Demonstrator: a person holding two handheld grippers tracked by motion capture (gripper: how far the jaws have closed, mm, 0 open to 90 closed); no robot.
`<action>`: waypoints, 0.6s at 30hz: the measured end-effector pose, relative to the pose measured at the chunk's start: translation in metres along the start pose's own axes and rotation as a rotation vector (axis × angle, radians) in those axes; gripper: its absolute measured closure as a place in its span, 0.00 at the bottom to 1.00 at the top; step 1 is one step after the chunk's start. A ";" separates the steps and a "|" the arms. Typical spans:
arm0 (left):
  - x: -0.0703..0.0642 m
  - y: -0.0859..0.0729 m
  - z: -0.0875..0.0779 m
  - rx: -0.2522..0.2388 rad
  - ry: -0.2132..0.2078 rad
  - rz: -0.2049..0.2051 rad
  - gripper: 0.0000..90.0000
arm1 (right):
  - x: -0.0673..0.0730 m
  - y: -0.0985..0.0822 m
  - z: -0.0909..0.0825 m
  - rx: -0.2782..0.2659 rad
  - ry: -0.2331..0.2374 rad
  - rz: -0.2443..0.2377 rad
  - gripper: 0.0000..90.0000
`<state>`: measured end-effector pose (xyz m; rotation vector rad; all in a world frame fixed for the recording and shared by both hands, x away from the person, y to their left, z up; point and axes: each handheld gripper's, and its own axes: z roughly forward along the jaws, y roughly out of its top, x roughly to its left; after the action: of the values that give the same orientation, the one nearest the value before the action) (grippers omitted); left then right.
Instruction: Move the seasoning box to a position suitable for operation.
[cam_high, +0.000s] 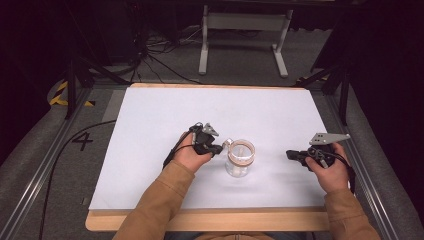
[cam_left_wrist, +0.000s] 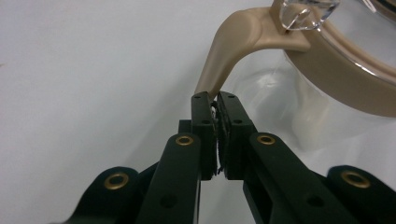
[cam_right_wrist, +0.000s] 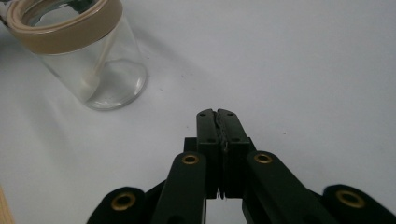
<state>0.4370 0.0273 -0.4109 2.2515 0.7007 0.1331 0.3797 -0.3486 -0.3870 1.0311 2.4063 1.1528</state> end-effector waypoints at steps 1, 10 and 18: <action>0.000 0.000 0.001 -0.004 0.003 0.002 0.96 | 0.000 0.000 0.000 0.001 0.000 -0.001 1.00; 0.000 0.005 0.004 0.002 0.012 0.030 0.96 | 0.002 -0.005 -0.006 0.003 -0.014 0.003 1.00; 0.007 0.015 0.013 -0.006 0.006 0.050 0.96 | 0.005 -0.016 -0.016 0.006 -0.038 0.020 0.99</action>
<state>0.4532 0.0142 -0.4101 2.2642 0.6467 0.1660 0.3599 -0.3612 -0.3885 1.0718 2.3767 1.1227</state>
